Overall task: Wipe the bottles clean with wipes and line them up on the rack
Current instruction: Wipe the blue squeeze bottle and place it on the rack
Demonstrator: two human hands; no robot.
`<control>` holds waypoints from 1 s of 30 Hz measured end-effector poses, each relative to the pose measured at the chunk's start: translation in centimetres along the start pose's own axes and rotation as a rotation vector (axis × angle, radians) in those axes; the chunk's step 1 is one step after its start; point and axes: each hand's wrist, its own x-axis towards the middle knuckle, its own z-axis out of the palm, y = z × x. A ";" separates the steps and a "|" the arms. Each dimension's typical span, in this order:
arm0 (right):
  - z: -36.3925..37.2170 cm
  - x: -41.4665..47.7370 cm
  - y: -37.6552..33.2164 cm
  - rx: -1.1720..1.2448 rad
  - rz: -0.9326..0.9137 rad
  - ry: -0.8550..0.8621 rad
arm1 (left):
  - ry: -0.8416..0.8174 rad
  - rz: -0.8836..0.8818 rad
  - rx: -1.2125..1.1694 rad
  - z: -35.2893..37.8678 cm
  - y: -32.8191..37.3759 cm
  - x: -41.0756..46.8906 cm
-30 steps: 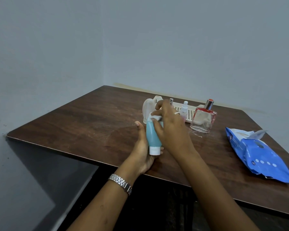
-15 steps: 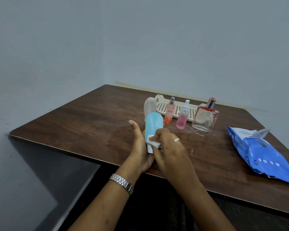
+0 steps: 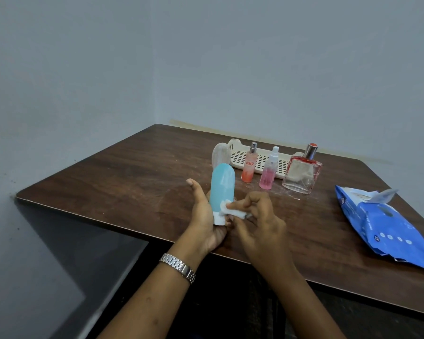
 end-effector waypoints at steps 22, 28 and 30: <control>-1.1 6.9 1.2 0.188 0.061 0.065 | -0.064 -0.026 0.066 0.2 -0.2 -0.4; -0.8 5.5 1.7 0.097 -0.011 0.084 | -0.021 -0.011 0.054 0.2 -0.2 -0.1; -0.6 4.6 1.8 0.037 -0.058 0.098 | -0.021 -0.015 0.029 0.2 -0.1 0.0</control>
